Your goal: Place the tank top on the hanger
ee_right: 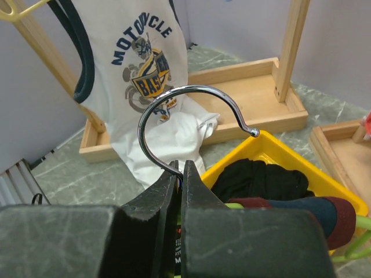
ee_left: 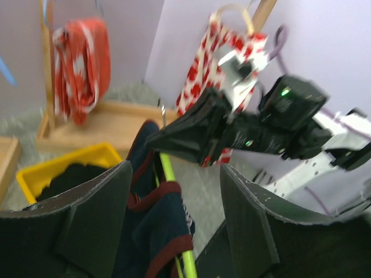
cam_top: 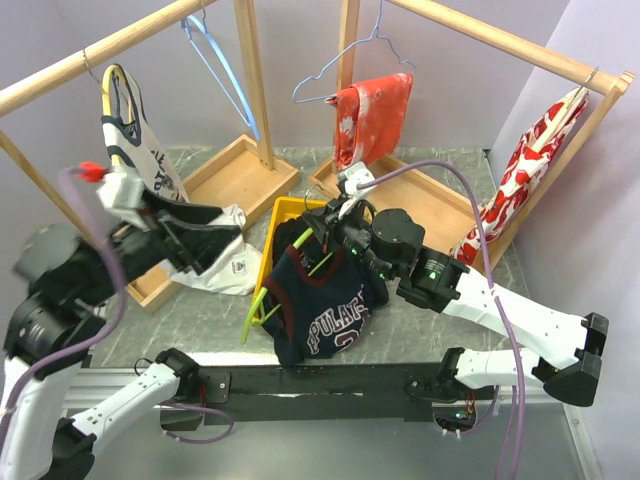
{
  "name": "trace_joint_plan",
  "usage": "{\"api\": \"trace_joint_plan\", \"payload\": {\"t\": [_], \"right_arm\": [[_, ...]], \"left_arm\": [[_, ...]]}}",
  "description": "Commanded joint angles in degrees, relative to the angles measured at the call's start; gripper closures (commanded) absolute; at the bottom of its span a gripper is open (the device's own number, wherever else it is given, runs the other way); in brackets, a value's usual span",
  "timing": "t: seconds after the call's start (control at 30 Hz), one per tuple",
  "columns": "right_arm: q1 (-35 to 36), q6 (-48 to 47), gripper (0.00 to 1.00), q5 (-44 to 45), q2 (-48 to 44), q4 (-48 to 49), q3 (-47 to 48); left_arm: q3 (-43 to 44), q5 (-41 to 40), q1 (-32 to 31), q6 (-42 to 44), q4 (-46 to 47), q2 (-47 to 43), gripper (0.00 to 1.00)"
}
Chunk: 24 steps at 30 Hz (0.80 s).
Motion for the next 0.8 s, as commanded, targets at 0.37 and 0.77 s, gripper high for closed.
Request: {"api": "trace_joint_plan", "payload": {"t": [0.37,0.77], "right_arm": [[0.4,-0.1,1.0,-0.2,3.3,14.3,0.3],[0.3,-0.7,1.0,1.0,6.9,13.9,1.6]], "left_arm": [[-8.5,2.7,-0.1,3.2,-10.3,3.5,0.33],[-11.8,0.1,-2.4,4.9,-13.0,5.5,0.33]]}}
